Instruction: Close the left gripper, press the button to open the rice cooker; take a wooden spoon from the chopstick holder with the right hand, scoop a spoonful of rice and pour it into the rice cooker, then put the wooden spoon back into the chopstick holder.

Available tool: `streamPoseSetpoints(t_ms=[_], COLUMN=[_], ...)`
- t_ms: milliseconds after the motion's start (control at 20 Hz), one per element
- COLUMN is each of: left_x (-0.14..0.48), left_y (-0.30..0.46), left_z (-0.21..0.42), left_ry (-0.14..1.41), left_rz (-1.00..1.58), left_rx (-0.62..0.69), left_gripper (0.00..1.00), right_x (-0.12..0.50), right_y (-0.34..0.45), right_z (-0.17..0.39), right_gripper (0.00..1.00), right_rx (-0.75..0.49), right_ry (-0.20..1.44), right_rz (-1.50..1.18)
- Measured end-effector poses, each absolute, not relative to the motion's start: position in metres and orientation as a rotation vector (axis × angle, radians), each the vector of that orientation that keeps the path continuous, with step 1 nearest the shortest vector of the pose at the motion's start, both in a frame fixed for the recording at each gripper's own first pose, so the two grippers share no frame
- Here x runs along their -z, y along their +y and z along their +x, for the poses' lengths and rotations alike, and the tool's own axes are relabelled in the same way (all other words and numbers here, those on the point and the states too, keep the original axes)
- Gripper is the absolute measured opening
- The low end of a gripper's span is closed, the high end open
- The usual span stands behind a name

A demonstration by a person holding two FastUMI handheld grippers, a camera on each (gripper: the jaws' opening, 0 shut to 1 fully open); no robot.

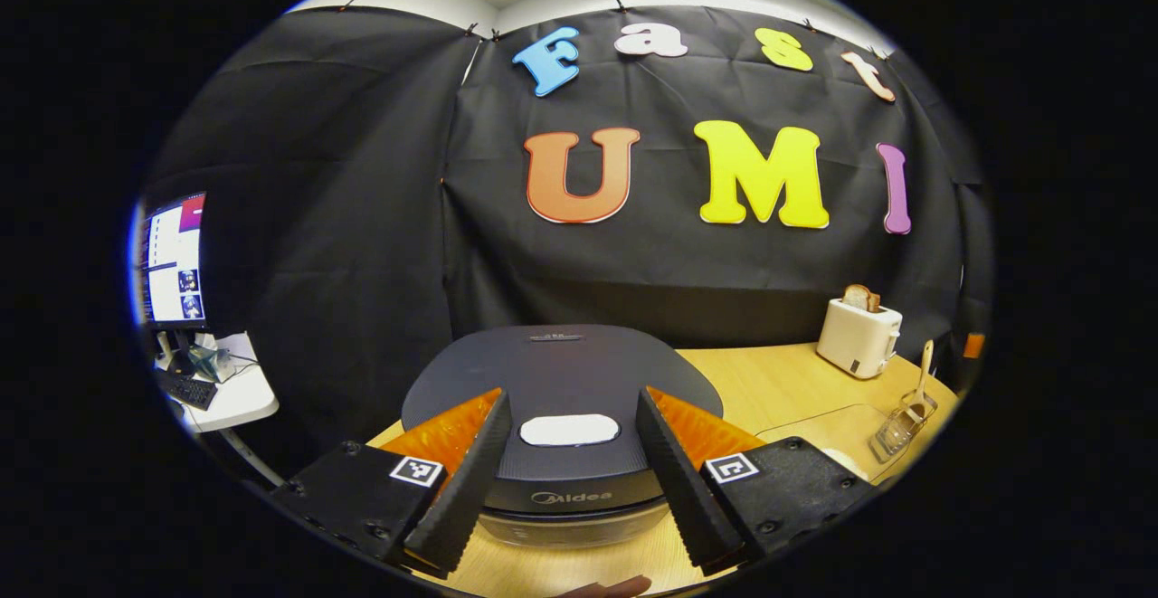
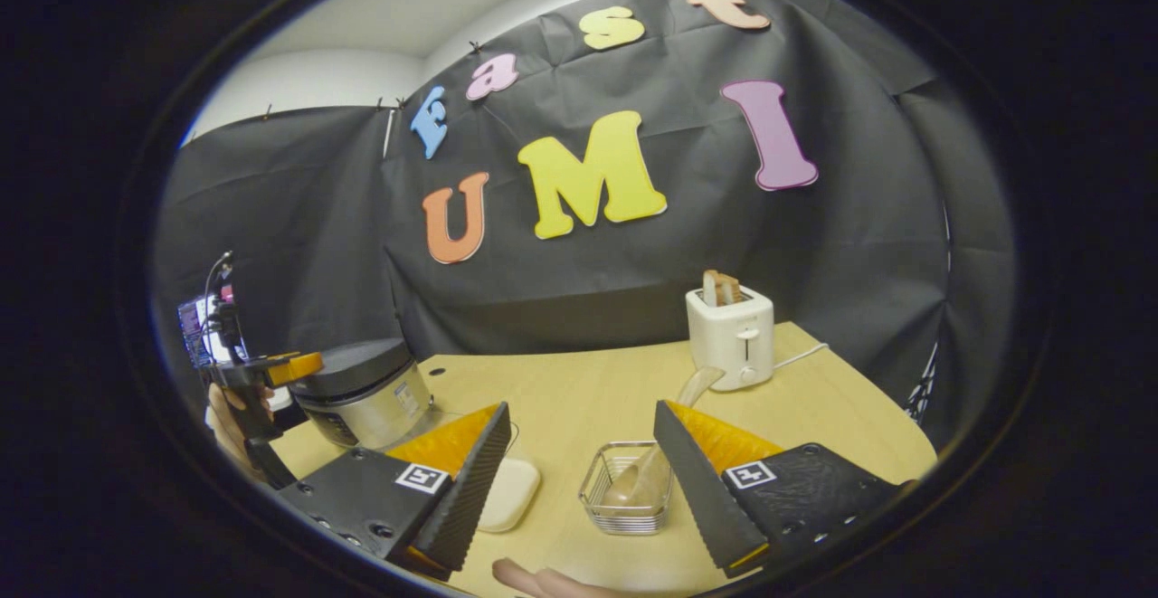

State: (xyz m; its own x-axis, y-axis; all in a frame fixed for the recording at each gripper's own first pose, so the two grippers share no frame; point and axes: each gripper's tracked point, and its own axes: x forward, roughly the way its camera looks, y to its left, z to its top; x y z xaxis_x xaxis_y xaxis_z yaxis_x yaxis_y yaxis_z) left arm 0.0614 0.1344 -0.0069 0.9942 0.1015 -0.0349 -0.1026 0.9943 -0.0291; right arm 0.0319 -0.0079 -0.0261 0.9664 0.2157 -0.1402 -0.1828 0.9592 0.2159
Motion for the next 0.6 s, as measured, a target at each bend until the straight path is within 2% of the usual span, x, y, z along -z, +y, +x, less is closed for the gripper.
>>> streamPoseSetpoints(t_ms=[50, 100, 200, 250, 300, 350, 400, 450, 500, 550, 600], left_x=[0.005, 0.008, 0.008, 0.008, 0.009, 0.011, 0.017, 0.017, 0.018, 0.019, 0.017], left_y=[0.135, 0.137, 0.137, 0.137, 0.136, 0.135, 0.134, 0.136, 0.136, 0.136, 0.136], left_z=[0.062, 0.062, 0.062, 0.061, 0.061, 0.062, 0.061, 0.059, 0.060, 0.059, 0.059], left_ry=[0.019, 0.028, 0.027, 0.023, 0.026, 0.028, 0.053, 0.040, 0.035, 0.037, 0.028], left_rz=[-0.020, -0.020, -0.022, -0.023, -0.023, -0.017, -0.021, -0.027, -0.033, -0.037, -0.039], left_rx=[-0.106, -0.109, -0.109, -0.109, -0.108, -0.104, -0.101, -0.100, -0.101, -0.103, -0.107], left_gripper=[0.90, 0.89, 0.89, 0.89, 0.88, 0.88, 0.87, 0.87, 0.88, 0.87, 0.88], right_x=[0.024, 0.022, 0.021, 0.020, 0.020, 0.020, 0.022, 0.023, 0.023, 0.021, 0.022], right_y=[-0.006, -0.005, -0.008, -0.009, -0.009, -0.011, -0.011, -0.010, -0.008, -0.007, -0.006], right_z=[0.029, 0.026, 0.022, 0.020, 0.019, 0.019, 0.019, 0.017, 0.015, 0.013, 0.012], right_gripper=[0.95, 0.95, 0.95, 0.90, 0.95, 0.89, 0.95, 0.90, 0.95, 0.90, 0.90], right_rx=[-0.210, -0.217, -0.217, -0.217, -0.216, -0.214, -0.214, -0.221, -0.231, -0.241, -0.251], right_ry=[0.160, 0.156, 0.147, 0.142, 0.139, 0.139, 0.145, 0.155, 0.160, 0.162, 0.164], right_rz=[0.216, 0.222, 0.217, 0.214, 0.211, 0.208, 0.212, 0.223, 0.233, 0.243, 0.246])
